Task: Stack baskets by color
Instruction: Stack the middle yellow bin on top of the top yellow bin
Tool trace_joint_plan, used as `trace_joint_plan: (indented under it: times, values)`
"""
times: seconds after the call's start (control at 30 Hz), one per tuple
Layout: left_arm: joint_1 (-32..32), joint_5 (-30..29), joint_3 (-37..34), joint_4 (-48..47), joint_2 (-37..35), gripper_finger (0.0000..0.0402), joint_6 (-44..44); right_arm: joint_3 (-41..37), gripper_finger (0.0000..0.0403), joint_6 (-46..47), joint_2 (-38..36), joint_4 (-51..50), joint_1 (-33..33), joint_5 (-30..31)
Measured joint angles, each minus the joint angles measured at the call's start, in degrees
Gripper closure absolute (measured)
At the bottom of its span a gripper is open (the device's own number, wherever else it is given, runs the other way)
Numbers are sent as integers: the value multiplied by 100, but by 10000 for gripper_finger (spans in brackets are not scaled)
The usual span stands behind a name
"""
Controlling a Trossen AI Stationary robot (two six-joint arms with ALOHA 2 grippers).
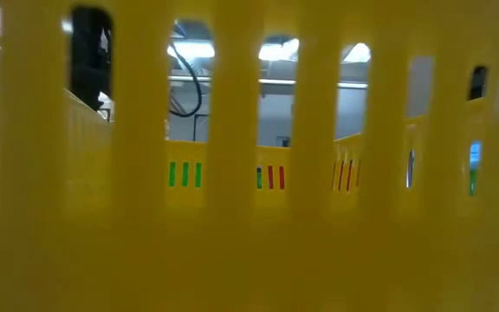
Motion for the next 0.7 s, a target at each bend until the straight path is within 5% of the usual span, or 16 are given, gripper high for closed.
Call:
trace_joint_plan:
  times: [0.7]
  values:
    - [2, 258, 0, 350, 810, 307, 440, 0, 397, 0, 0, -18, 1, 0]
